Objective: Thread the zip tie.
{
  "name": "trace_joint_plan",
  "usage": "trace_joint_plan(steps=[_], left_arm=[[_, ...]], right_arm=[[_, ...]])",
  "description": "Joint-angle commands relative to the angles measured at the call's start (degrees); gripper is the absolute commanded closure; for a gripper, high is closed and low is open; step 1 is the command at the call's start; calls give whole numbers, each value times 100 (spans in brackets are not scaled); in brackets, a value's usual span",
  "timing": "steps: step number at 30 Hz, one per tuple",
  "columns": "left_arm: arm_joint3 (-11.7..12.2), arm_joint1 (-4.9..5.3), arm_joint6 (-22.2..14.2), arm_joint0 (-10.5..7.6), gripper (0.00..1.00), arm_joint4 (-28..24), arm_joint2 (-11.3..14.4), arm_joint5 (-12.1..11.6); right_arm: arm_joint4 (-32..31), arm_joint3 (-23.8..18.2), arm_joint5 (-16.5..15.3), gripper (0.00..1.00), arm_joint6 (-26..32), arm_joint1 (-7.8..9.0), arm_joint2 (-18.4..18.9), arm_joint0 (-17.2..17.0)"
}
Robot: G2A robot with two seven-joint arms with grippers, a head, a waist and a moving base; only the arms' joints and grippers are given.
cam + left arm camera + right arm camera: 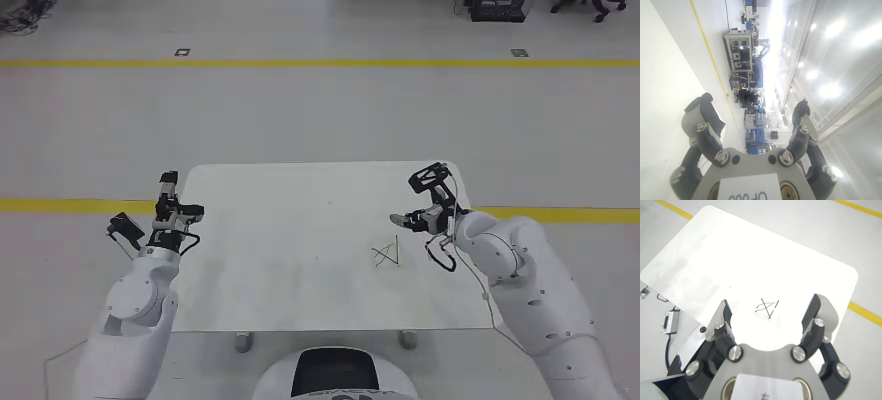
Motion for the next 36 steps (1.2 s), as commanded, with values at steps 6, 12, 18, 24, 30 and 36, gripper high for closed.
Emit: trace_joint_plan(steps=[6, 12, 18, 24, 30, 36], left_arm=[[0, 0, 0, 0, 0, 0, 0, 0], [0, 0, 0, 0, 0, 0, 0, 0], [0, 0, 0, 0, 0, 0, 0, 0], [0, 0, 0, 0, 0, 0, 0, 0], [0, 0, 0, 0, 0, 0, 0, 0], [0, 0, 0, 0, 0, 0, 0, 0]], right_arm=[[15, 1, -6, 0, 2, 0, 5, -2], [-573, 54, -498, 0, 259, 9, -352, 243], [-836, 441, -847, 0, 567, -37, -863, 645], [-869, 500, -930, 0, 612, -46, -959, 700], [-869, 500, -930, 0, 612, -46, -959, 700], [-1250, 803, -1095, 0, 916, -84, -1630, 1257]])
